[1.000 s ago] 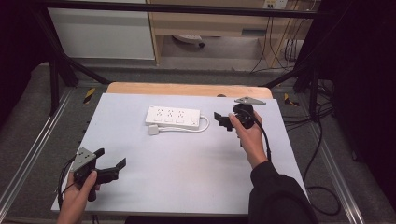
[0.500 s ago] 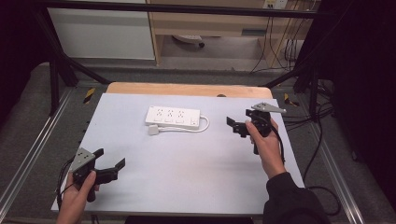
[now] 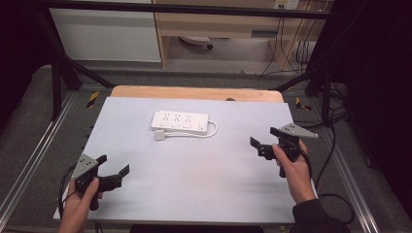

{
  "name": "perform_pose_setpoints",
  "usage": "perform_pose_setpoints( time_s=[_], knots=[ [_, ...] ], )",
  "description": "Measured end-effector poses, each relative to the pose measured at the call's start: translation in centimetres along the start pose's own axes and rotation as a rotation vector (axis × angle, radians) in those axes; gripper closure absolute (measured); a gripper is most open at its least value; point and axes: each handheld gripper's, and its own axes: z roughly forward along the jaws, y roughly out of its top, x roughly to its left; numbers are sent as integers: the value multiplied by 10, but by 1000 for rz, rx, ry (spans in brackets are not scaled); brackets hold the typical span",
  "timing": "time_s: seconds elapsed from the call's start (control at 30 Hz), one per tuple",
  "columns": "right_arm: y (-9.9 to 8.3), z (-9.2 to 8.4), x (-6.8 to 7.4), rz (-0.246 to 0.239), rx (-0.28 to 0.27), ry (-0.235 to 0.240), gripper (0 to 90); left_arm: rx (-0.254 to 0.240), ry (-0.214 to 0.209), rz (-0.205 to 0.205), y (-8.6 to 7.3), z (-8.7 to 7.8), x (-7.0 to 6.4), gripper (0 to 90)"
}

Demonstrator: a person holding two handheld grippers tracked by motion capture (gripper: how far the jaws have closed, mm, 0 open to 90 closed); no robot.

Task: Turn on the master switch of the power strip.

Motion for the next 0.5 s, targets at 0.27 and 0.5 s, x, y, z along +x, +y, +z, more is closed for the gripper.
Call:
perform_pose_setpoints(
  time_s=[0.27,0.5],
  knots=[
    [-19,-24,1,-32,-26,-16,72,0,6,3,0,0,0,55],
    [-42,-34,-3,-36,-37,-35,65,3,2,-7,-1,0,2,55]
  ],
)
